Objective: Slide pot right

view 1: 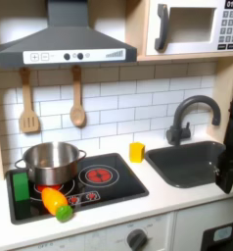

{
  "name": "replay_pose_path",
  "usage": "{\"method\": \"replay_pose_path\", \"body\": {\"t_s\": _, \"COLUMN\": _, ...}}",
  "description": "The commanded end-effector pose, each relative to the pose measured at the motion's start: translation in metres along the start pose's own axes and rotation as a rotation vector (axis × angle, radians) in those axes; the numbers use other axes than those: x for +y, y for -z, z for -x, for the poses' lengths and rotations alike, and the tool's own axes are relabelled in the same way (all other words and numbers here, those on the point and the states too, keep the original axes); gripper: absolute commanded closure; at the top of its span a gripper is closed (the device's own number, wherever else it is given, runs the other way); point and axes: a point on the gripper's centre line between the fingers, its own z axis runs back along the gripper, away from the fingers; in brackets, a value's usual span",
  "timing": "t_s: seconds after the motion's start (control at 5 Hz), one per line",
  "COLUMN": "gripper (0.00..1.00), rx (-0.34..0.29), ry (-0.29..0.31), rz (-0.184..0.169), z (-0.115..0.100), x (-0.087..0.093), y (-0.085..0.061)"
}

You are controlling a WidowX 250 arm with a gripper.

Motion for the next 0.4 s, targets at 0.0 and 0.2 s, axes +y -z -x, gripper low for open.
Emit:
{"method": "replay_pose_path", "body": {"t_s": 0.0, "gripper": 0.0, "rx": 0.0, "ry": 0.0, "rz": 0.0, "z": 0.0, "x": 0.0, "y": 0.0}}
{"method": "replay_pose_path", "body": {"t_s": 0.2, "gripper": 0.0, "rx": -0.009, "ry": -0.008, "rz": -0.01, "z": -0.018, "x": 0.009, "y": 0.005}}
